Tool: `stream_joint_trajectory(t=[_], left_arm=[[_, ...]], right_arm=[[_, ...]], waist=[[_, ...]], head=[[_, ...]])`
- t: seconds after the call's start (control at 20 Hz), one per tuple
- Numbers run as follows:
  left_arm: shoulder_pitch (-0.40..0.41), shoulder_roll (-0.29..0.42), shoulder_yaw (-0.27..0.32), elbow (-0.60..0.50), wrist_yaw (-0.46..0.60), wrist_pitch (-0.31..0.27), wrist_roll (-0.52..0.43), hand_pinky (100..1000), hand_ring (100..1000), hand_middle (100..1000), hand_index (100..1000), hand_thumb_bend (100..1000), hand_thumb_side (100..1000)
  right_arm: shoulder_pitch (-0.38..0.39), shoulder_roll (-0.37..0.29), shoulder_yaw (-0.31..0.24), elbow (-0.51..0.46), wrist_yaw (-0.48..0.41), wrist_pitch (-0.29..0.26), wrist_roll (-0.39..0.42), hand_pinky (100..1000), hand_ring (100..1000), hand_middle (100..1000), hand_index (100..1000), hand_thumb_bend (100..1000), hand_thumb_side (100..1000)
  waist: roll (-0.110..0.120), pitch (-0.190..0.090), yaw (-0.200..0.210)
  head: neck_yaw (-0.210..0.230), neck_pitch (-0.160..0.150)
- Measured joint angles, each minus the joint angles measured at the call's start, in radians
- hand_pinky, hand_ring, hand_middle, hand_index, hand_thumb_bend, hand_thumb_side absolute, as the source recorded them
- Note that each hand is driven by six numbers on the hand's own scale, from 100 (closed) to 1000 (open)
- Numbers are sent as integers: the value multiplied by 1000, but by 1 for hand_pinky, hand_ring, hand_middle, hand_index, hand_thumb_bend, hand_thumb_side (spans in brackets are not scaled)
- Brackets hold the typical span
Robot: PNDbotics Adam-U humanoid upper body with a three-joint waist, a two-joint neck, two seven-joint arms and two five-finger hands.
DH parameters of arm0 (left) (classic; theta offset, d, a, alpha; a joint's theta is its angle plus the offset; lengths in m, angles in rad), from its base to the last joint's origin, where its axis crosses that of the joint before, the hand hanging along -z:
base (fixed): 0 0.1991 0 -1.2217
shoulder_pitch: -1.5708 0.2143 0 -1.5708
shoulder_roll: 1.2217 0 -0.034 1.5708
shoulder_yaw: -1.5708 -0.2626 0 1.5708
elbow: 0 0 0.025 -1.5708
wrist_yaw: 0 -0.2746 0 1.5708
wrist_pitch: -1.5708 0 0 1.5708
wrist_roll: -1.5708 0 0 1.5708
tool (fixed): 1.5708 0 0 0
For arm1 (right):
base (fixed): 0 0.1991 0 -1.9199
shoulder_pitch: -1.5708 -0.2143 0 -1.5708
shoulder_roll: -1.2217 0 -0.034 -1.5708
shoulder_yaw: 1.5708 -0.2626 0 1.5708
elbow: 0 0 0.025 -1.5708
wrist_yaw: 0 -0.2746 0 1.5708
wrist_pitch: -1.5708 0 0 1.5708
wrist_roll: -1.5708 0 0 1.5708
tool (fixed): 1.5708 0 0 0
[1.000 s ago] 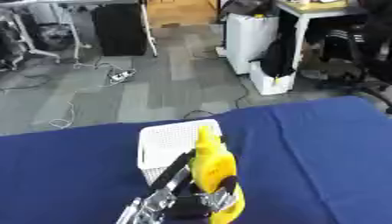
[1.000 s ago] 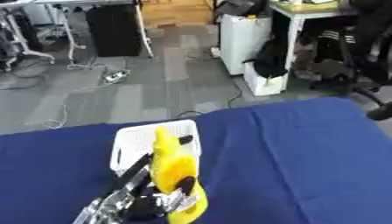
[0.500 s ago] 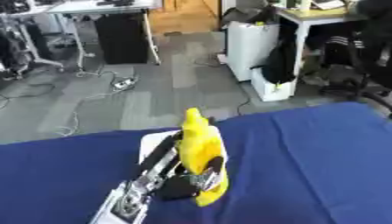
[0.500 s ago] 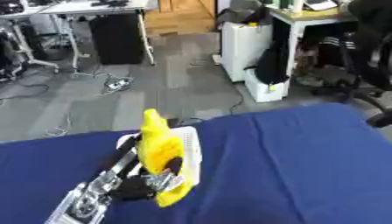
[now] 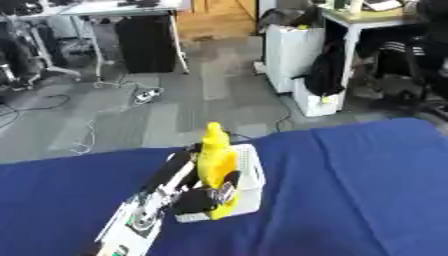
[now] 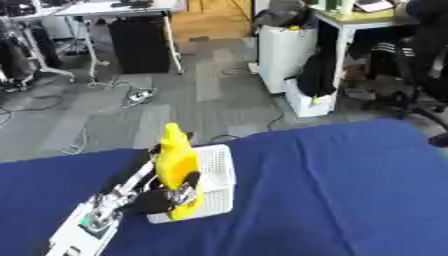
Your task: Pick up objects on the table and place them in the box.
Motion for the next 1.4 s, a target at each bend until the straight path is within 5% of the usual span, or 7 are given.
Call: stream_joint_trajectory(t=[0.6, 1.4], left_arm=[[-119, -1, 41, 89, -88, 12, 42, 100, 100, 100, 293, 100, 452], [-176, -41, 102, 315, -311, 5, 101, 100, 100, 100, 288, 100, 388]], right_arm=[[3, 0, 0, 0, 1, 1, -1, 585, 571, 637, 731, 100, 872], [-6, 0, 0, 0, -6, 2, 0, 584, 572, 639, 733, 100, 872]], waist=[[0, -7, -2], [0, -4, -12]], head=[[10, -8], [18, -8]])
